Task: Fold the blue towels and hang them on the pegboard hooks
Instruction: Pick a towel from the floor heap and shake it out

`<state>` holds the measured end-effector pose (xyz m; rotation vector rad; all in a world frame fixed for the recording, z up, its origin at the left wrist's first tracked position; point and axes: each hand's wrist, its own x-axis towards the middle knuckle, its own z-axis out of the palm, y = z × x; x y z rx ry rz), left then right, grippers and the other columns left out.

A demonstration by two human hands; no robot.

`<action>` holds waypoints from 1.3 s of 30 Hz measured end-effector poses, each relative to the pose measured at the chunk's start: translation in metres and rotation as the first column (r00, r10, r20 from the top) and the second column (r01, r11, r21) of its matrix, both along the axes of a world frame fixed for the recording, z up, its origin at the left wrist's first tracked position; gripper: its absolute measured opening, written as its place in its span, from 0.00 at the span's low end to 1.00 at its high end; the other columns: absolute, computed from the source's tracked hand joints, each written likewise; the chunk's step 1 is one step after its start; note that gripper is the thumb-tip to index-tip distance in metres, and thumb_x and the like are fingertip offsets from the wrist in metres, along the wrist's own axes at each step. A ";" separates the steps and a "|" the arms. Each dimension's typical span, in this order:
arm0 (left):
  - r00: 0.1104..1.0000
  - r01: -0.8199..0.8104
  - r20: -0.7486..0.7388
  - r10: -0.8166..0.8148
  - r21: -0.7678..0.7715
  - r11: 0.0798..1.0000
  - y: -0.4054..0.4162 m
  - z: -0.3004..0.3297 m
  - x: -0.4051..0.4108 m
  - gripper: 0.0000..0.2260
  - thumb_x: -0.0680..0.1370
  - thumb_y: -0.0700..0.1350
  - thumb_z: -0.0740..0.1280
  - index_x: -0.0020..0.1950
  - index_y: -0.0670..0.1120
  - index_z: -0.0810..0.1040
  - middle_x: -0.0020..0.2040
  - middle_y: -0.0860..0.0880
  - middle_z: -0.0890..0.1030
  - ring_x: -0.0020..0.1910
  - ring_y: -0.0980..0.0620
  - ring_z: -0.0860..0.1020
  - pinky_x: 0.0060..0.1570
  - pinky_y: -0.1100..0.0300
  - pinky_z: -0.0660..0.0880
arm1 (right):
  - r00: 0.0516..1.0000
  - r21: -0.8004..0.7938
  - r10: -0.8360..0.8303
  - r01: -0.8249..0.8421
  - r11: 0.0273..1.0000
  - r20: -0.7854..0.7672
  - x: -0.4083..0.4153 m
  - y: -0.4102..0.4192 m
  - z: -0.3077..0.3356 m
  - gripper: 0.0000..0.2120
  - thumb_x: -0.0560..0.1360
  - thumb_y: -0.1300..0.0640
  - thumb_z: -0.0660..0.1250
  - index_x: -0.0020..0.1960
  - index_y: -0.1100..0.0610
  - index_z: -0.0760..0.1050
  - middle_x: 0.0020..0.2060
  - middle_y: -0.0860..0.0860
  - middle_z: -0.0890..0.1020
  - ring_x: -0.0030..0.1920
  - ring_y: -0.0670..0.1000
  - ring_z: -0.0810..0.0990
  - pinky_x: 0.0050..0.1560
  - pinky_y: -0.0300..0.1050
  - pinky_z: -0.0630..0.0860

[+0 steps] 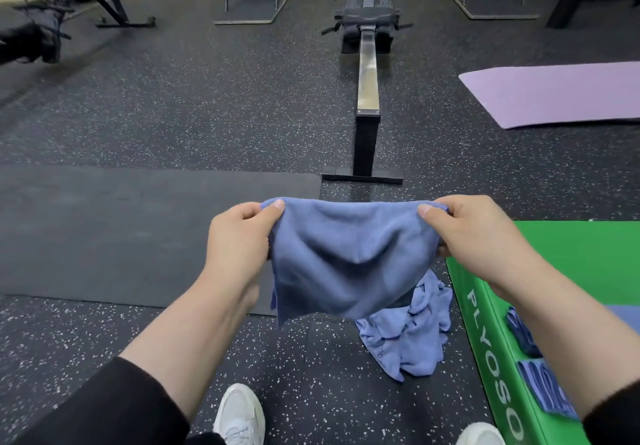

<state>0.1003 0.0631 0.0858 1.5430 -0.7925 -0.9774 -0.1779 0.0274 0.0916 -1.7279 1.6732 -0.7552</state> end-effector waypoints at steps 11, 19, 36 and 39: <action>0.960 0.139 0.247 -0.134 -0.004 0.990 0.003 0.013 -0.064 0.07 0.77 0.44 0.69 0.41 0.44 0.84 0.36 0.43 0.82 0.33 0.54 0.70 0.36 0.58 0.70 | 0.927 0.215 0.029 -0.117 0.970 0.374 0.059 0.010 0.006 0.13 0.76 0.59 0.62 0.35 0.65 0.69 0.30 0.53 0.70 0.33 0.49 0.68 0.38 0.51 0.79; 0.888 0.179 0.433 -0.151 -0.024 0.983 0.005 0.010 -0.074 0.08 0.77 0.46 0.71 0.39 0.45 0.85 0.40 0.50 0.83 0.41 0.51 0.79 0.45 0.53 0.77 | 0.788 0.304 -0.012 -0.224 0.926 0.615 0.069 0.015 0.009 0.09 0.77 0.65 0.58 0.39 0.62 0.72 0.29 0.50 0.67 0.32 0.48 0.67 0.45 0.49 0.77; 0.676 0.446 0.688 -0.264 -0.097 0.890 -0.004 0.033 -0.028 0.07 0.77 0.46 0.66 0.53 0.57 0.77 0.50 0.60 0.77 0.46 0.60 0.76 0.48 0.61 0.72 | 0.965 -0.022 0.248 -0.247 0.969 0.086 0.048 0.011 0.021 0.11 0.80 0.62 0.63 0.47 0.50 0.81 0.38 0.46 0.84 0.37 0.41 0.76 0.44 0.38 0.74; 0.494 0.587 0.765 -0.414 0.057 0.807 -0.007 0.029 -0.014 0.10 0.79 0.48 0.68 0.59 0.57 0.77 0.60 0.60 0.72 0.61 0.63 0.72 0.59 0.66 0.67 | 0.947 -0.065 0.319 -0.317 0.946 0.041 0.043 0.015 0.025 0.10 0.81 0.62 0.62 0.49 0.49 0.79 0.37 0.39 0.82 0.38 0.37 0.75 0.40 0.32 0.70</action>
